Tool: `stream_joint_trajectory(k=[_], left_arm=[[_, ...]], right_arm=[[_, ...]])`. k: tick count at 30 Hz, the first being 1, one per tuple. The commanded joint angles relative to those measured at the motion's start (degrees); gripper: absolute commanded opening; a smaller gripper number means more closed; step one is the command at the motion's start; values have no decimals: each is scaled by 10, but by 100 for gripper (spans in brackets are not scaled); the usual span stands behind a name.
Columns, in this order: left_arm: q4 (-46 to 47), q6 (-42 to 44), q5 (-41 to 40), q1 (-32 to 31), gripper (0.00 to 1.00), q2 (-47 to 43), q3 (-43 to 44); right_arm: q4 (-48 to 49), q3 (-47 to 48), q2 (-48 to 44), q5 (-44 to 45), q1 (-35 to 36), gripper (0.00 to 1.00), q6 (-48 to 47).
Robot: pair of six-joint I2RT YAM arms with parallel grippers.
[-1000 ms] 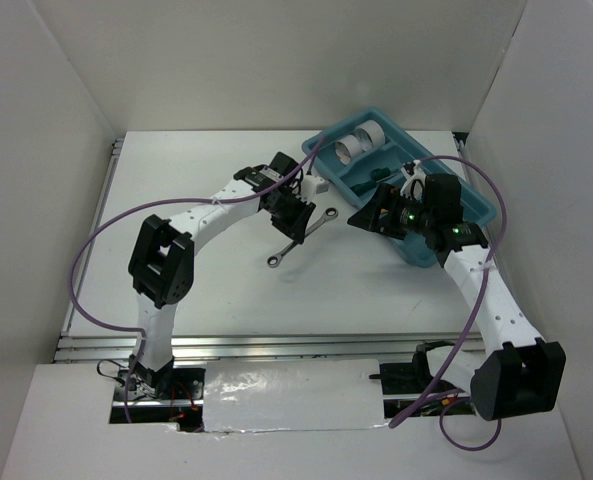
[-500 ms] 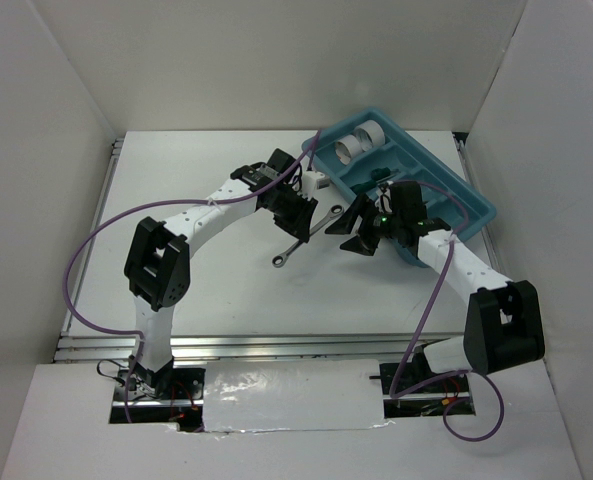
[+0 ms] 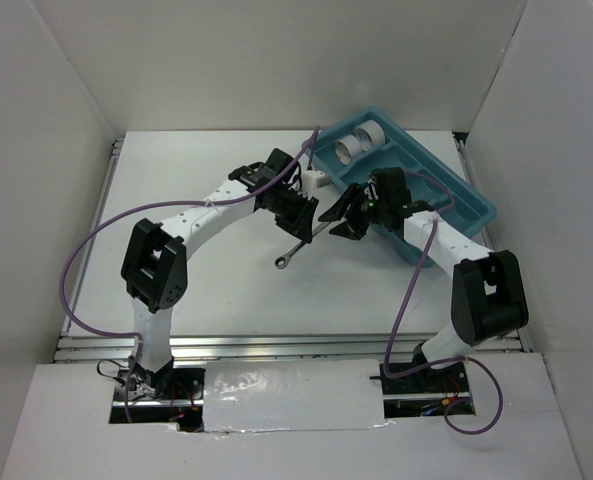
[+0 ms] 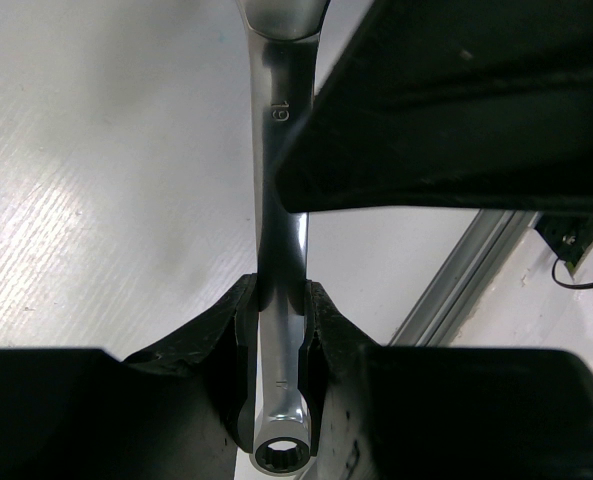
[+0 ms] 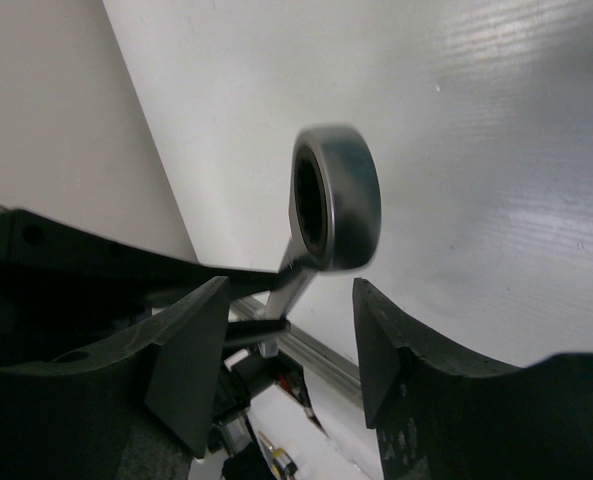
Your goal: Sort the tools into containers
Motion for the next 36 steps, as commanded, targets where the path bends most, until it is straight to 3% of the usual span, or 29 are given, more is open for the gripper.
stream_joint_trajectory(k=[1,9,12,13,16,17,19,20,22,23,25,36], left_arm=[[33,-19,41,-8,0,-53,-1],[37,-26,39,-28,0,-61,11],[35,-25,37,-35,0,-59,22],[36,-26,36,-37,0,-58,23],[35,-26,32,-39,0,-58,25],[36,-26,28,-39,0,-60,23],[35,-21,22,-38,11,-64,18],[33,-20,21,-37,33,-69,14],[35,-18,21,-34,54,-74,5],[36,-14,20,-30,78,-81,1],[36,-11,22,-18,99,-92,-8],[52,-10,39,44,99,-132,-48]], right_arm=[[3,43,12,32,9,59,11],[15,40,30,23,14,41,18],[20,40,30,19,14,29,16],[19,42,29,19,14,17,14],[6,47,20,28,14,0,-4],[1,51,11,31,13,0,-18],[-15,54,2,39,8,0,-30],[-19,58,-9,39,-4,0,-42],[-35,65,-20,35,-21,0,-59],[-44,74,-32,37,-31,0,-78],[-68,90,-49,31,-66,0,-113],[-238,253,-100,39,-271,0,-340]])
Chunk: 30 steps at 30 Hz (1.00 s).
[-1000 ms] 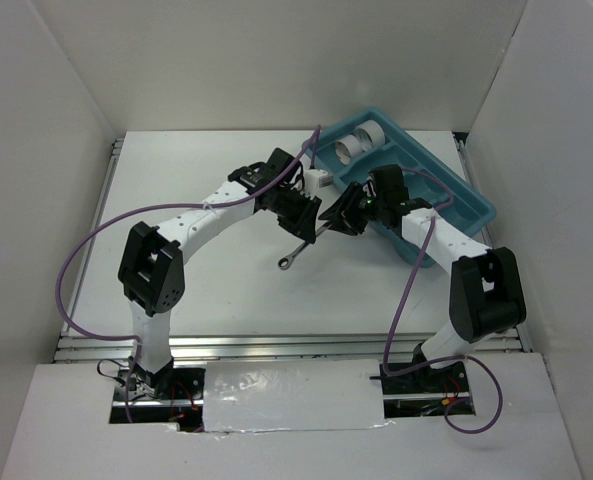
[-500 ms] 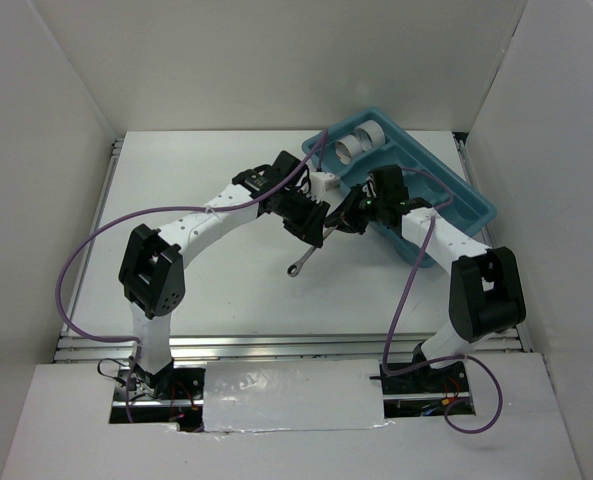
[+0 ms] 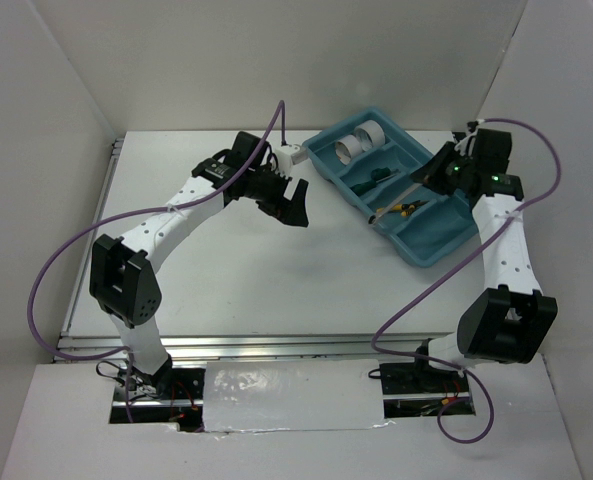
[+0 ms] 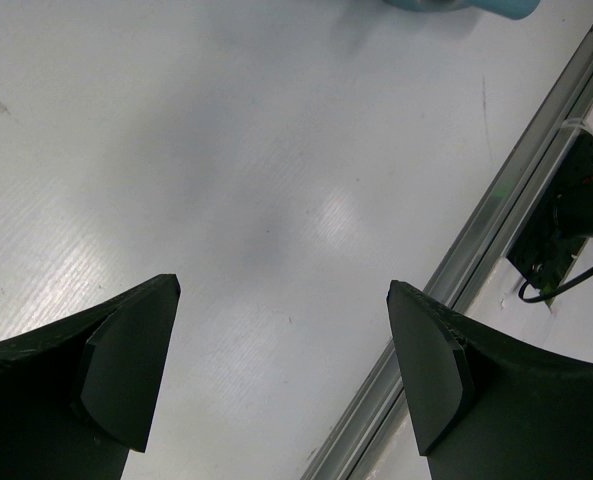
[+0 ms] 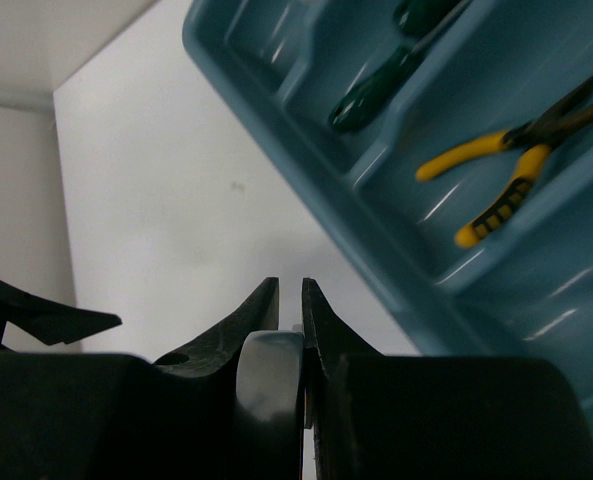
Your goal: Sort the tools into containers
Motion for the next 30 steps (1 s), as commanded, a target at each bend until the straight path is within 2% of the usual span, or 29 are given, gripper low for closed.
stream_joint_trajectory(k=[1,6,11,15,24,30], left_arm=[[15,-1,23,-1,99,-24,-19],[19,-4,25,-5,99,-25,-27],[24,-6,27,-8,99,-25,-32],[29,-12,28,-10,99,-18,-34],[28,-10,14,-13,99,-25,-40],[26,-6,14,-12,99,-25,-39]], right_arm=[[-63,80,-33,8,-45,0,-112],[-120,128,1,17,-147,0,-211],[-181,161,50,-3,-205,0,-278],[-187,155,80,0,-208,0,-309],[-134,144,155,11,-173,0,-266],[-163,170,226,17,-163,2,-242]])
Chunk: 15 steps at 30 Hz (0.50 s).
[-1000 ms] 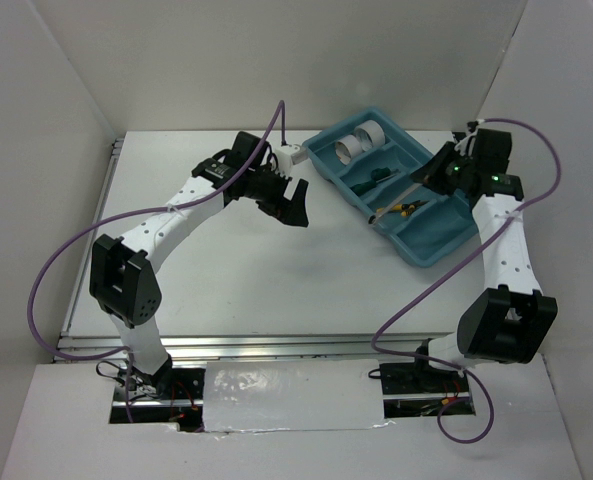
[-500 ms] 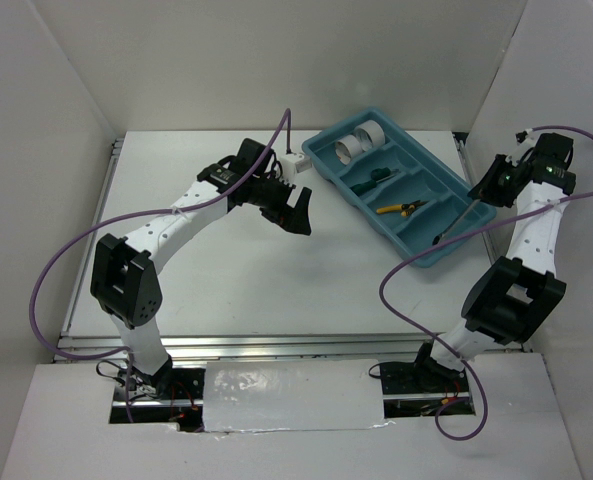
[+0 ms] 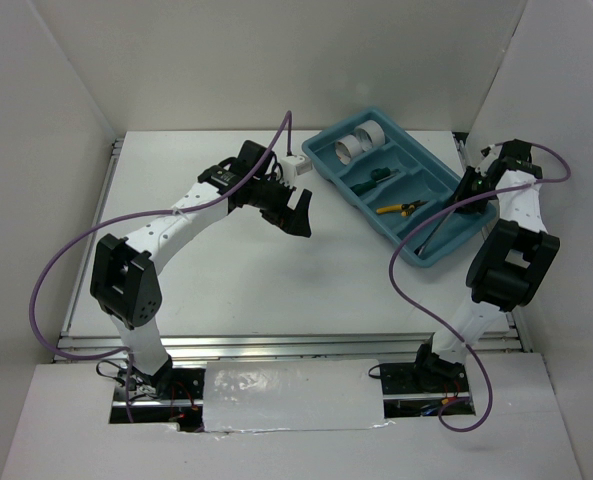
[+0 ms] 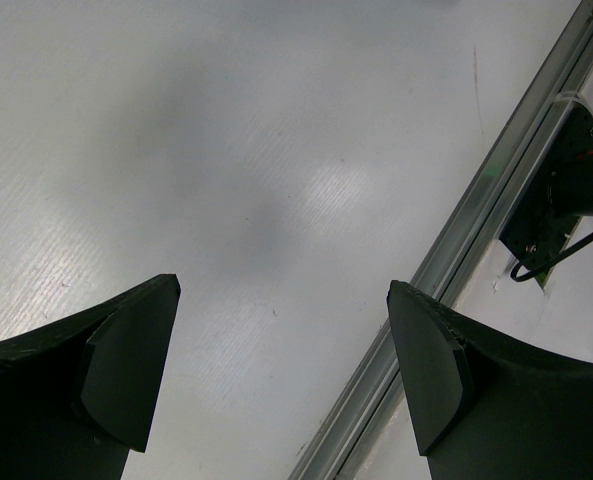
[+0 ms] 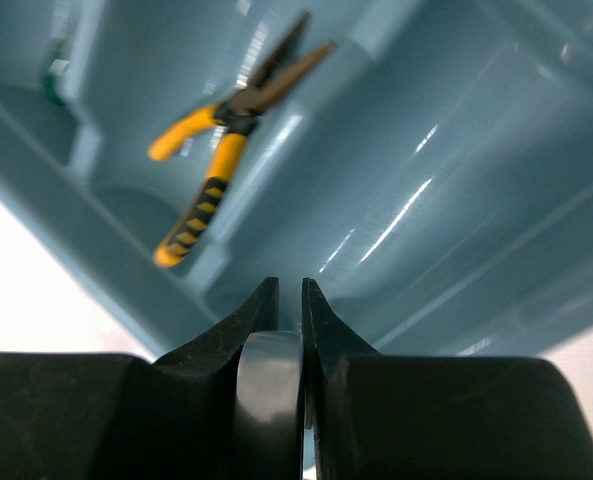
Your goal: Sort the tools into containers
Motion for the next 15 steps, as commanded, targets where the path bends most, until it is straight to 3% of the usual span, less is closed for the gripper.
stream_joint_trajectory(k=[1,2,5,6,13,15], left_arm=[[13,-4,3,-2,99,-21,5],[12,-4,2,-1,99,-20,7],[10,-4,5,0,99,-17,10],[10,-4,5,1,99,-16,10],[12,-10,-19,4,99,-21,12],[16,-16,-36,5,99,-26,10]], right_arm=[[0,36,30,6,4,4,27],[-3,36,33,16,7,8,31],[-5,30,35,66,24,33,27],[-1,28,31,78,29,52,27],[-6,34,17,207,62,84,30],[-6,34,3,240,69,87,30]])
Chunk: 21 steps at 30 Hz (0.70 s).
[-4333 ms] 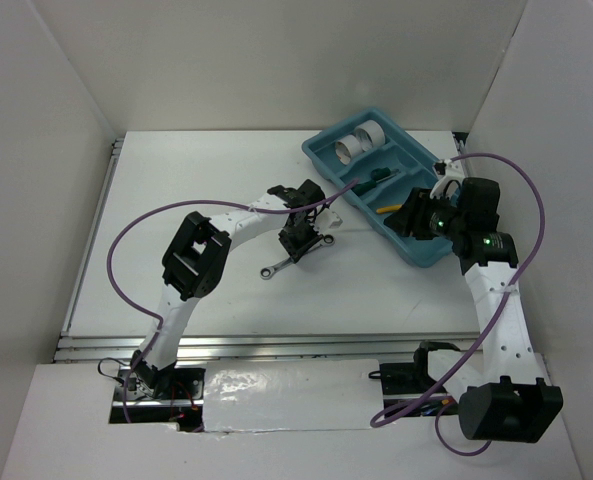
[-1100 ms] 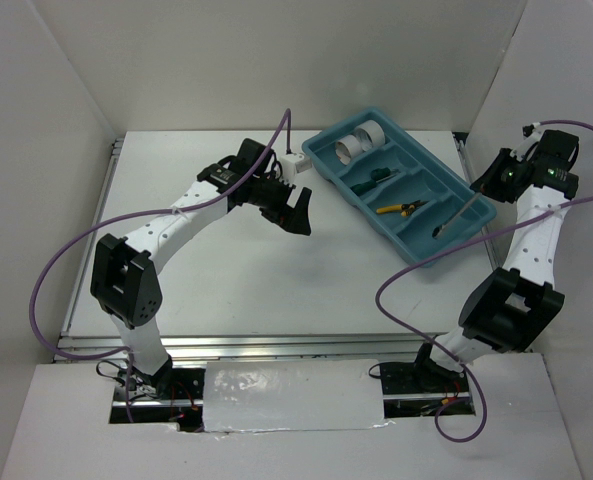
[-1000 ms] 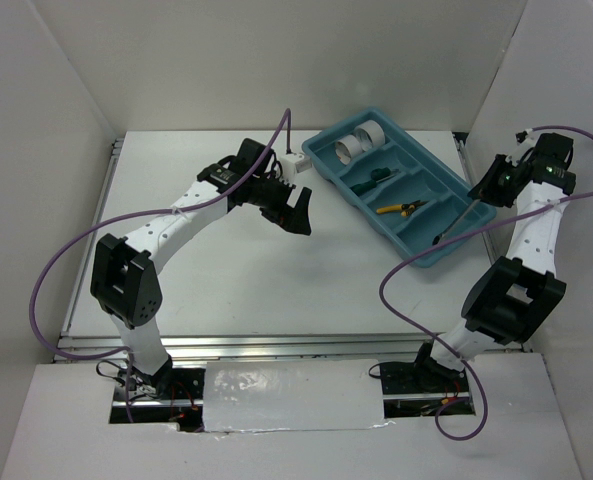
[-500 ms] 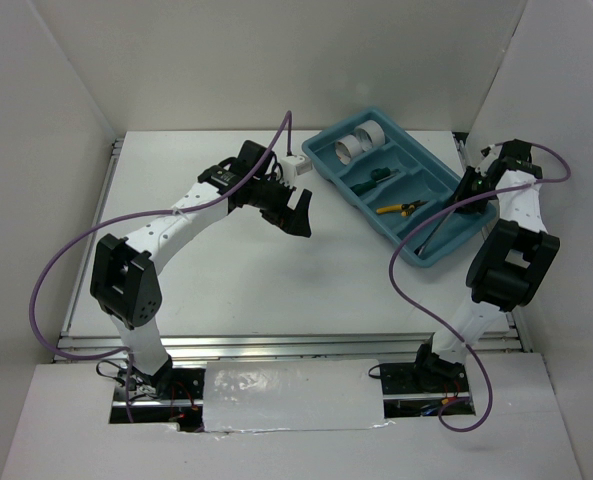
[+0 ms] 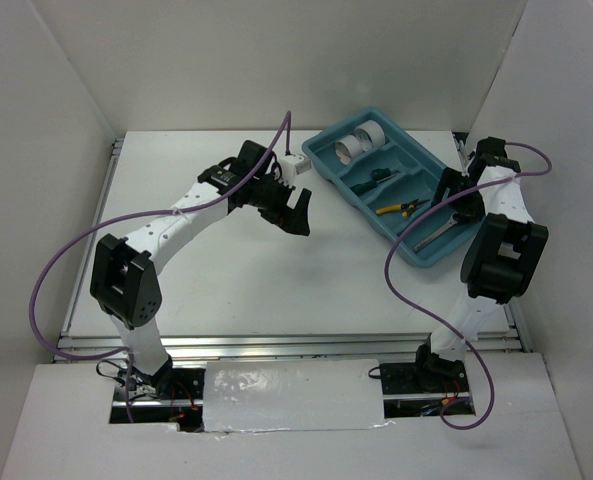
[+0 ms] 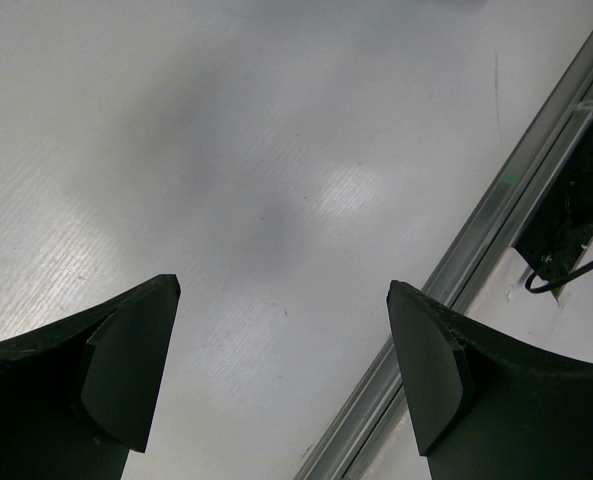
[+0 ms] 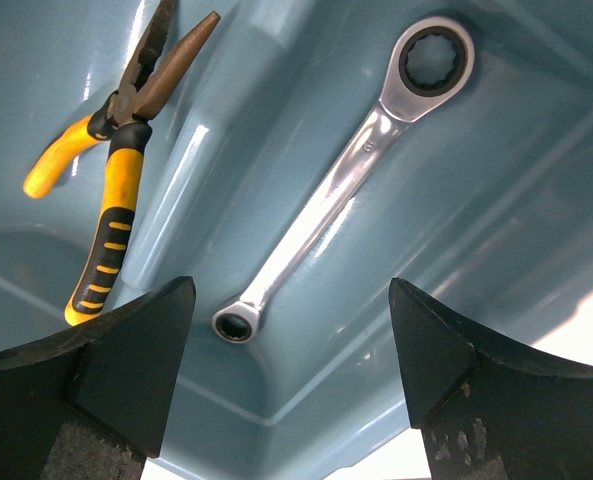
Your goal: Sort the tools into containers
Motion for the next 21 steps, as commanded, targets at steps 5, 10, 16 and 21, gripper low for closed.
stream_joint_trajectory(k=[5,10,16,21], left_arm=[[20,-41,-88,25,99,-52,5],[-18,-6,-138,69,99,-84,12],[-43,43,-136,171,99,-176,-64],[6,134,-223,229,99,-307,-215]], right_arm=[[2,38,-100,7,14,86,-21],[52,-2,-223,-146,22,86,-42],[145,-171,-444,-101,59,100,-113],[224,-354,-637,-51,72,100,-207]])
